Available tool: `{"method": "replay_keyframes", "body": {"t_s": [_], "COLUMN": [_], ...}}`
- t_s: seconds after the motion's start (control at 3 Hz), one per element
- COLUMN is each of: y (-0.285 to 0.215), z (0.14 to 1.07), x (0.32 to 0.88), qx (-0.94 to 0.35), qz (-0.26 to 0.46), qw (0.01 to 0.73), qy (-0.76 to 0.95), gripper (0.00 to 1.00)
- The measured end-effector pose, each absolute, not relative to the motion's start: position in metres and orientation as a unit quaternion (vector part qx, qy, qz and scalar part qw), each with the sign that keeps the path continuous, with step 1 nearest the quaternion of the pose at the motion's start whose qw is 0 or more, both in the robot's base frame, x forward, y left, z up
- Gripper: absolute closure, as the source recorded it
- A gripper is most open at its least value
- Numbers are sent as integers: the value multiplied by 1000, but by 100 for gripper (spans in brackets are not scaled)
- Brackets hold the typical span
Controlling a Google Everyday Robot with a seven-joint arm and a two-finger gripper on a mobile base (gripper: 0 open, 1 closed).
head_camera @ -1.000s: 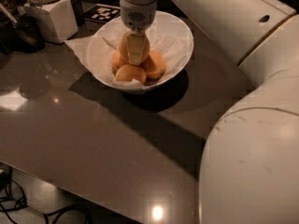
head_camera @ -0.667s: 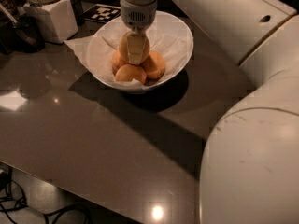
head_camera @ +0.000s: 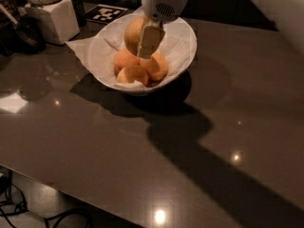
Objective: Pick orange from white bowl
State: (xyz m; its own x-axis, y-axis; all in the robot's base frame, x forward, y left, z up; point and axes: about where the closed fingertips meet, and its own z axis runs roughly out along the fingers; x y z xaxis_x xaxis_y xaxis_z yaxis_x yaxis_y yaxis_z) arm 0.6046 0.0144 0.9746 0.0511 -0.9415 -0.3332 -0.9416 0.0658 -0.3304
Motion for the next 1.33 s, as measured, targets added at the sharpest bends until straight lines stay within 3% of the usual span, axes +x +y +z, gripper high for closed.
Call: {"method": "replay_keyframes", "body": {"t_s": [0.67,1.33], "y": [-9,-23], "z": [981,1008], "x": [605,520], "qx": [-661,-590], "qz": [8,55], "qw": [267,351], "qy": [701,725], "gripper": [100,100]}}
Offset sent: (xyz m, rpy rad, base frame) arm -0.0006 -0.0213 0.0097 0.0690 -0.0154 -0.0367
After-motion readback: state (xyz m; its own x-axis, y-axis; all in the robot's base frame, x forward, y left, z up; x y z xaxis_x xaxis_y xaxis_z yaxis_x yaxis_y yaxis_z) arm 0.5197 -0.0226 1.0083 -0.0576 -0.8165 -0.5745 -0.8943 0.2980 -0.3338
